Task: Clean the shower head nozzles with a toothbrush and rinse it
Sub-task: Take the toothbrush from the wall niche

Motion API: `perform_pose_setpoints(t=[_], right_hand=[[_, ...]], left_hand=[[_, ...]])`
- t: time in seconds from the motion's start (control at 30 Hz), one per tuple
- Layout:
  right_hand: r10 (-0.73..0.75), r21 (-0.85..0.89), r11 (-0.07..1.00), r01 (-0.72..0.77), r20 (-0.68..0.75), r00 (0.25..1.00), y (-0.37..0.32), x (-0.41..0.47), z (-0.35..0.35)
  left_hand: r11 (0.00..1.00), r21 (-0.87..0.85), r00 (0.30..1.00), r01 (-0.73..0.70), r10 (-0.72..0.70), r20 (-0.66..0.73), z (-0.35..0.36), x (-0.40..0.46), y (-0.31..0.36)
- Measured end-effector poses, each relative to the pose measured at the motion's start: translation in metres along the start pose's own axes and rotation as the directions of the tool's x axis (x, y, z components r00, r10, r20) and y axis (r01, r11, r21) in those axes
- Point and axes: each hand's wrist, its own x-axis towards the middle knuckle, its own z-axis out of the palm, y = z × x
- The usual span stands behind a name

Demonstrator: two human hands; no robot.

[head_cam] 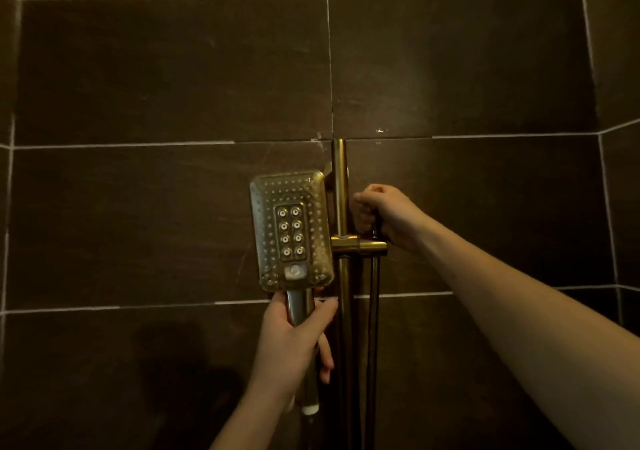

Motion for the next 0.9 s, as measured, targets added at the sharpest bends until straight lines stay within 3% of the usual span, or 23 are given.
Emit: perform_pose_setpoints(t=[0.17, 0.23, 0.63, 0.9], right_hand=[[-0.034, -0.449, 0.893, -0.007, -0.083, 0.996, 0.003, -0.011, 0.002], [-0.051, -0.531, 0.847, 0.017, -0.048, 0.998, 0.007, -0.016, 0.005], [-0.018, -0.483, 0.875, -0.006, -0.045, 0.999, 0.022, -0.034, -0.002], [0.060, -0.237, 0.968, -0.077, -0.079, 0.995, 0.032, -0.039, -0.004]], left_hand=[[0.997, -0.069, 0.999, -0.028, 0.027, -0.021, -0.003, 0.003, -0.003], [0.995, -0.099, 1.000, -0.013, 0.012, -0.008, -0.003, 0.005, -0.006], [0.998, -0.043, 0.998, 0.043, -0.041, 0.056, -0.002, 0.000, -0.022], [0.997, -0.066, 0.998, 0.027, -0.023, 0.057, 0.000, 0.000, -0.023]])
